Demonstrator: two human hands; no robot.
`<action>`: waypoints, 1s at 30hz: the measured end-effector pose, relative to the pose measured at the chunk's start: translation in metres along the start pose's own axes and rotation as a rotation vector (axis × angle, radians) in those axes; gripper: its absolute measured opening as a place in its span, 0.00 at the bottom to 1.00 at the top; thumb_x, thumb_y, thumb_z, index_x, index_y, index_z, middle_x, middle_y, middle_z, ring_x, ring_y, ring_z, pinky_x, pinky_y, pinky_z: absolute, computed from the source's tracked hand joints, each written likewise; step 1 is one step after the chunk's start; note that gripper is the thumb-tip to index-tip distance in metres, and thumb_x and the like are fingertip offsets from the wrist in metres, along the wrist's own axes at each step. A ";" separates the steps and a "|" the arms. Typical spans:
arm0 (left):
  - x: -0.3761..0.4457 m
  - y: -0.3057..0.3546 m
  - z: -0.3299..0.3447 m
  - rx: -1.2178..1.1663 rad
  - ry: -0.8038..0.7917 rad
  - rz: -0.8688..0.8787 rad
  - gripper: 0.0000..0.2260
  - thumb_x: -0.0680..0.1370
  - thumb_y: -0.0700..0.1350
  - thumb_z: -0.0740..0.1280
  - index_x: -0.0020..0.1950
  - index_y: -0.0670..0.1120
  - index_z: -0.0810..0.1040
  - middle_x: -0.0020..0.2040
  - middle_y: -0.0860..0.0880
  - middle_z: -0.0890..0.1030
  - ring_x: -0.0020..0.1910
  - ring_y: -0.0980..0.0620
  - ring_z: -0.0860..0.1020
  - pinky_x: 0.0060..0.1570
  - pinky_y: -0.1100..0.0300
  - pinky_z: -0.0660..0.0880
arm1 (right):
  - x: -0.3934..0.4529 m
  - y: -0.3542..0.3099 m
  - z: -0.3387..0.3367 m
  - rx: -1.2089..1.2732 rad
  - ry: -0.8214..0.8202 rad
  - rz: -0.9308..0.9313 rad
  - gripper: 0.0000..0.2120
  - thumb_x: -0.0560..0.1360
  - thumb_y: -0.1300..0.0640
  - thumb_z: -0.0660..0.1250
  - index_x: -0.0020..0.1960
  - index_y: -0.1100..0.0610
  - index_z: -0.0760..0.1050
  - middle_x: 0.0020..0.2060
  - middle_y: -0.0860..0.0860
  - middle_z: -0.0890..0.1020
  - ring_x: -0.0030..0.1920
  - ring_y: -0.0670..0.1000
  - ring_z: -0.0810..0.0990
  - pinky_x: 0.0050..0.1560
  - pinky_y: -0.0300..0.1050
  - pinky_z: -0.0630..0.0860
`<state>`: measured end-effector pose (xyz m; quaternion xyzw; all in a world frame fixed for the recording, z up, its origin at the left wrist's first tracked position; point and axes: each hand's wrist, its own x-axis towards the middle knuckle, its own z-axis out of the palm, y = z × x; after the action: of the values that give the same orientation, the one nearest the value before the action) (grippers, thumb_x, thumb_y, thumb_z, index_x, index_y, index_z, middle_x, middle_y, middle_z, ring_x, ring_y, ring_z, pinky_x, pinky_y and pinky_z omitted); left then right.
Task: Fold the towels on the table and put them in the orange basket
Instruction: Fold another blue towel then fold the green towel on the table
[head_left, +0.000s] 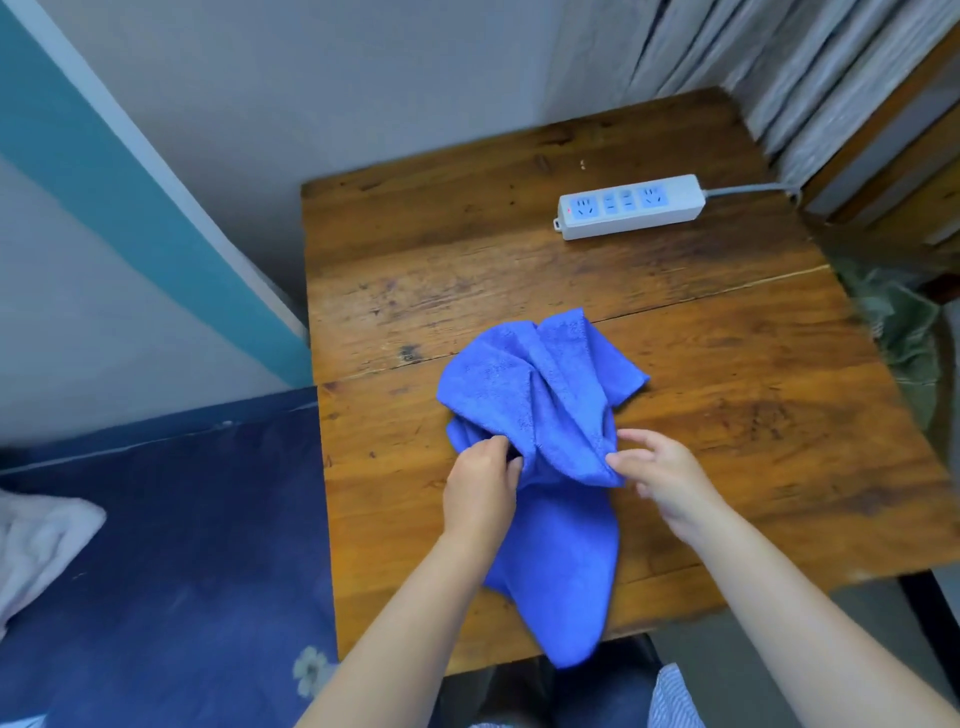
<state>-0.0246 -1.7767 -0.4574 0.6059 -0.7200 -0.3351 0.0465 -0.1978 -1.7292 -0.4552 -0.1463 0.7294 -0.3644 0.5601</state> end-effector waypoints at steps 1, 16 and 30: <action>0.000 0.001 0.001 0.019 0.000 -0.002 0.09 0.77 0.43 0.59 0.37 0.47 0.67 0.40 0.47 0.72 0.42 0.47 0.70 0.35 0.59 0.61 | 0.002 -0.001 -0.004 0.013 0.016 0.014 0.17 0.73 0.68 0.64 0.61 0.63 0.70 0.35 0.51 0.78 0.28 0.44 0.73 0.26 0.36 0.63; -0.010 0.002 0.009 0.390 0.152 0.082 0.14 0.50 0.33 0.78 0.23 0.41 0.74 0.23 0.46 0.75 0.27 0.45 0.77 0.26 0.59 0.70 | -0.003 0.000 -0.011 -0.031 0.084 -0.006 0.12 0.72 0.68 0.64 0.34 0.55 0.74 0.31 0.49 0.75 0.32 0.46 0.70 0.31 0.39 0.62; 0.031 -0.008 -0.089 -0.590 0.394 -0.330 0.06 0.76 0.39 0.58 0.40 0.45 0.71 0.33 0.53 0.71 0.35 0.52 0.68 0.30 0.60 0.64 | 0.018 -0.049 -0.003 -0.028 0.282 -0.162 0.13 0.76 0.63 0.59 0.33 0.54 0.64 0.33 0.52 0.70 0.31 0.48 0.67 0.32 0.40 0.64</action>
<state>0.0160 -1.8425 -0.4035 0.7267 -0.4631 -0.4080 0.3015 -0.2160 -1.7730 -0.4335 -0.1599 0.7917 -0.4152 0.4186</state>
